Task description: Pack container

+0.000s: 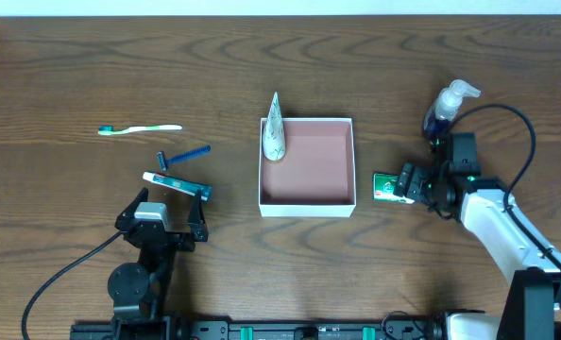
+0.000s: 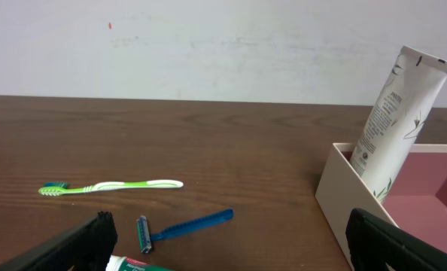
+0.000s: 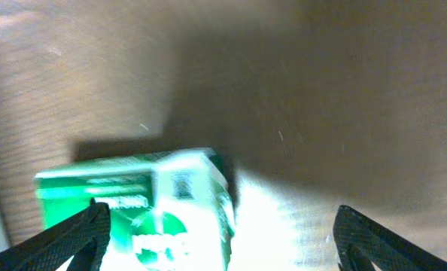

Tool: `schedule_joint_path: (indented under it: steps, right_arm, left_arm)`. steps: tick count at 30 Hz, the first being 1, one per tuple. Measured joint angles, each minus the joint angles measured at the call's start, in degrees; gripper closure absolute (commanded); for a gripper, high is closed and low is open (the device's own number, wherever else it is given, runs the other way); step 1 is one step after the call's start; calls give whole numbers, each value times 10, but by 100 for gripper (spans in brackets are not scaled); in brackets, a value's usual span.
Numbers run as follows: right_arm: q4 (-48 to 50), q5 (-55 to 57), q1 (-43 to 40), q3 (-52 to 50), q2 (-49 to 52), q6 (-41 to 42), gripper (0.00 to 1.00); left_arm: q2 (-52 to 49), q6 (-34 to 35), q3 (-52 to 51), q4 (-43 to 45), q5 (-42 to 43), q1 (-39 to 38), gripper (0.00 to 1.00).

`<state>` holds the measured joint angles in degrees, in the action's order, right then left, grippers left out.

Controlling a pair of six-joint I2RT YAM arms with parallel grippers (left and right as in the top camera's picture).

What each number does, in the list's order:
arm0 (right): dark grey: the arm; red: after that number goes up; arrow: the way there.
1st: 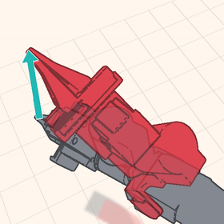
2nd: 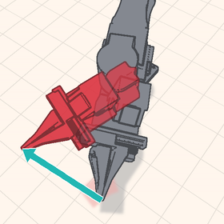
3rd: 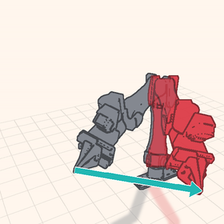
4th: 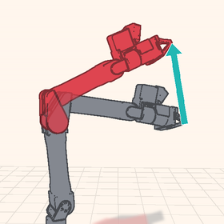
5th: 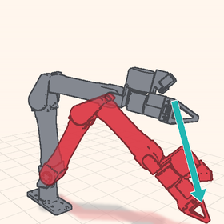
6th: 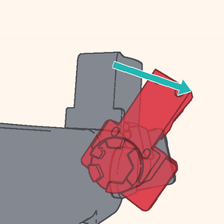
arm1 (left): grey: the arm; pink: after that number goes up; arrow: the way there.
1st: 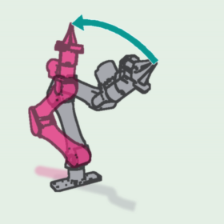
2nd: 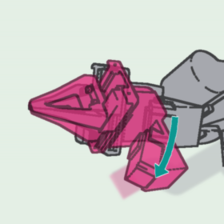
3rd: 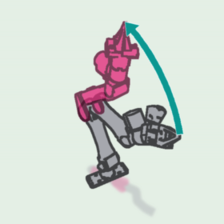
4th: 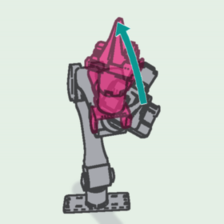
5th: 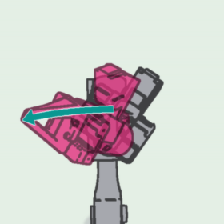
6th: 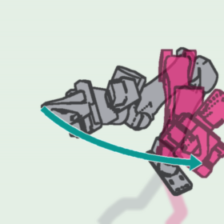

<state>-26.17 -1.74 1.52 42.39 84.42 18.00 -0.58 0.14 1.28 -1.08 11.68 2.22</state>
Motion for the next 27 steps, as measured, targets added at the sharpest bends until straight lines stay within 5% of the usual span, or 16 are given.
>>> schedule_joint_path:
  steps: [11,27]
  right_arm:
    - [51,-67,7,87,1,-145,1]
    - [-28,-68,46,87,90,-132,1]
  left_arm:
    - [0,0,0,0,0,0,2]
    - [0,0,0,0,0,0,2]
